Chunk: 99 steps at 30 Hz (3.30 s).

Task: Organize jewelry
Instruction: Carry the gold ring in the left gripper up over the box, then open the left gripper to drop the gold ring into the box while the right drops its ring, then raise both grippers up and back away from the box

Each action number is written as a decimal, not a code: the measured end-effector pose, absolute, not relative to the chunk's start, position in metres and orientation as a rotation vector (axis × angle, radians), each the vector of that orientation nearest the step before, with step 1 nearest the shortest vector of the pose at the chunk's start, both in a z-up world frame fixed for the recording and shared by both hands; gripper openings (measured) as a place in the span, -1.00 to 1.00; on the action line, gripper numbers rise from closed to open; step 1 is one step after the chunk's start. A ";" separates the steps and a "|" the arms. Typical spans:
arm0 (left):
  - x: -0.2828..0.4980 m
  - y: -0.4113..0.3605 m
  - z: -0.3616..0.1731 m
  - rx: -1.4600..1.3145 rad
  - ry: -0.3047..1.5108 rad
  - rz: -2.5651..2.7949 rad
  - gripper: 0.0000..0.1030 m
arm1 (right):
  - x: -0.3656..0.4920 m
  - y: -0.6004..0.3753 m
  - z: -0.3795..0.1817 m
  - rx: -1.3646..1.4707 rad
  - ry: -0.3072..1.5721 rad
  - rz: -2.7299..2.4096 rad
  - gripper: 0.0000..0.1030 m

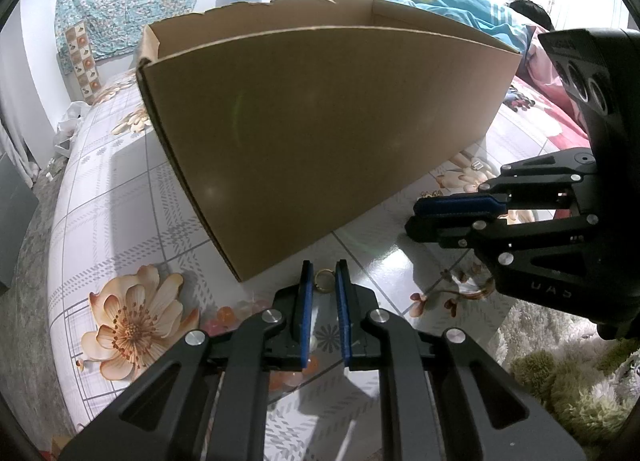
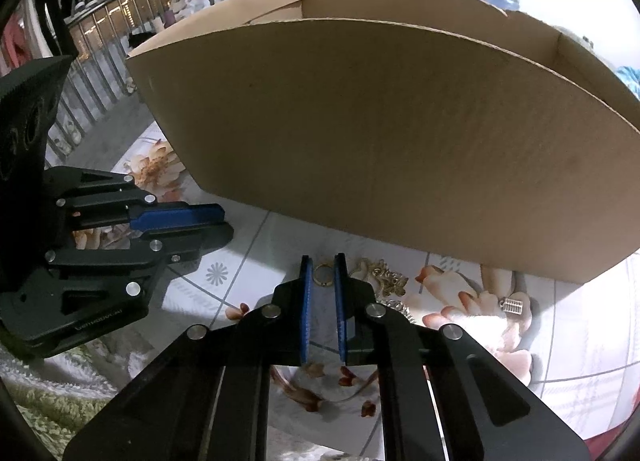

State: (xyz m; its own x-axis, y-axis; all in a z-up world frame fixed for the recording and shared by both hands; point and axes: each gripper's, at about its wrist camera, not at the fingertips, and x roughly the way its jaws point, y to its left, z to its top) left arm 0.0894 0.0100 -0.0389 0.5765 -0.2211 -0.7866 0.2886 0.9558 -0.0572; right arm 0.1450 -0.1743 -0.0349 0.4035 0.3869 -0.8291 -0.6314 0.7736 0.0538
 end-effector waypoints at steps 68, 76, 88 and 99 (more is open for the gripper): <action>0.220 -0.016 0.076 0.035 0.861 -0.164 0.12 | 0.226 -0.235 0.054 0.086 0.715 0.427 0.07; 0.193 -0.010 0.090 0.017 0.816 -0.162 0.25 | 0.208 -0.243 0.076 0.111 0.654 0.408 0.47; 0.157 -0.005 0.103 -0.028 0.783 -0.194 0.41 | 0.182 -0.238 0.095 0.099 0.607 0.407 0.76; 0.130 -0.009 0.108 -0.027 0.754 -0.228 0.52 | 0.162 -0.238 0.106 0.086 0.575 0.370 0.84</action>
State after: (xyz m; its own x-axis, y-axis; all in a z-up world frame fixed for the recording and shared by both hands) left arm 0.1298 -0.0094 0.1084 0.7053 -0.2146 -0.6756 0.1953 0.9750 -0.1058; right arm 0.1620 -0.2379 0.1061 0.7756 0.3649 -0.5150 -0.3173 0.9308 0.1816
